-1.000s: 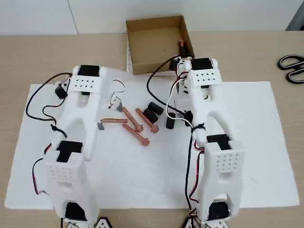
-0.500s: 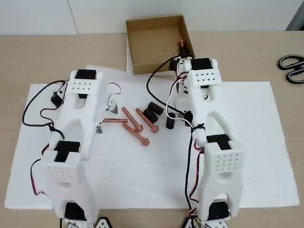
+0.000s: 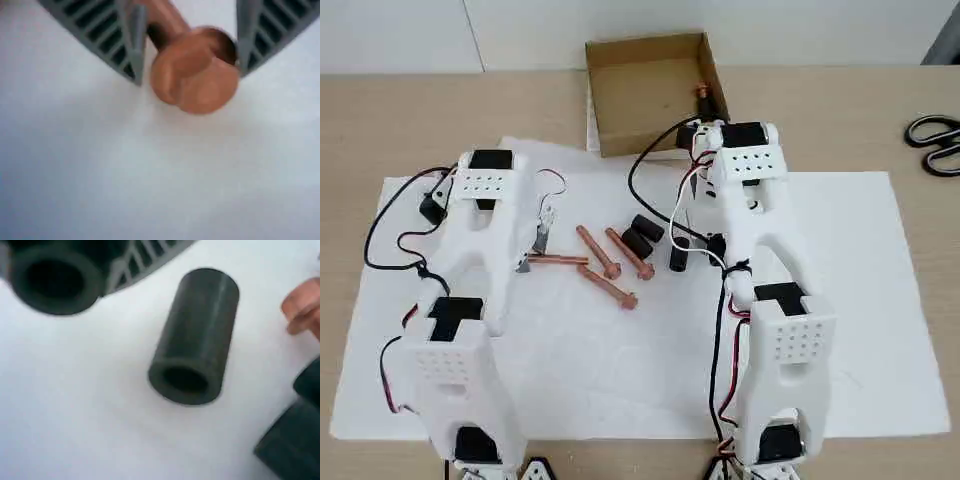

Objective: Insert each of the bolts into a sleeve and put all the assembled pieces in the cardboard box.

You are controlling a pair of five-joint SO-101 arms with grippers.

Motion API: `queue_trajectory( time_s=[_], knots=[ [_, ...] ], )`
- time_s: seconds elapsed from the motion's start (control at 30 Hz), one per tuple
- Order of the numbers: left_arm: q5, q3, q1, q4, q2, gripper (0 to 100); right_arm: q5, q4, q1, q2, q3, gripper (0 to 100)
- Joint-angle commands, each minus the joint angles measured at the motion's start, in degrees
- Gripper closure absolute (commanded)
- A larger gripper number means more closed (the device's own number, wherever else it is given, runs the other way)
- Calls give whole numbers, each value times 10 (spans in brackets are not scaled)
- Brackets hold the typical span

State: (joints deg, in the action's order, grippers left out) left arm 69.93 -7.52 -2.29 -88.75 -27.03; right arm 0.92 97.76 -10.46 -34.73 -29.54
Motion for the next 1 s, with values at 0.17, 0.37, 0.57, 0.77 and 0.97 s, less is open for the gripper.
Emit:
queue_trajectory(
  time_s=[0.17, 0.37, 0.57, 0.77, 0.97],
  knots=[
    [0, -1, 35, 5, 4, 900, 1, 11, 0, 47, -6, 995],
    [-4, -4, 42, 30, 5, 917, 1, 11, -2, 47, -6, 995],
    [-28, -30, 40, 29, 5, 964, 1, 11, 0, 47, -6, 995],
    [-118, -51, 38, 29, 5, 964, 1, 11, 0, 47, -6, 995],
    [-305, -51, 39, 30, 7, 964, 1, 11, 0, 47, -6, 995]
  ],
)
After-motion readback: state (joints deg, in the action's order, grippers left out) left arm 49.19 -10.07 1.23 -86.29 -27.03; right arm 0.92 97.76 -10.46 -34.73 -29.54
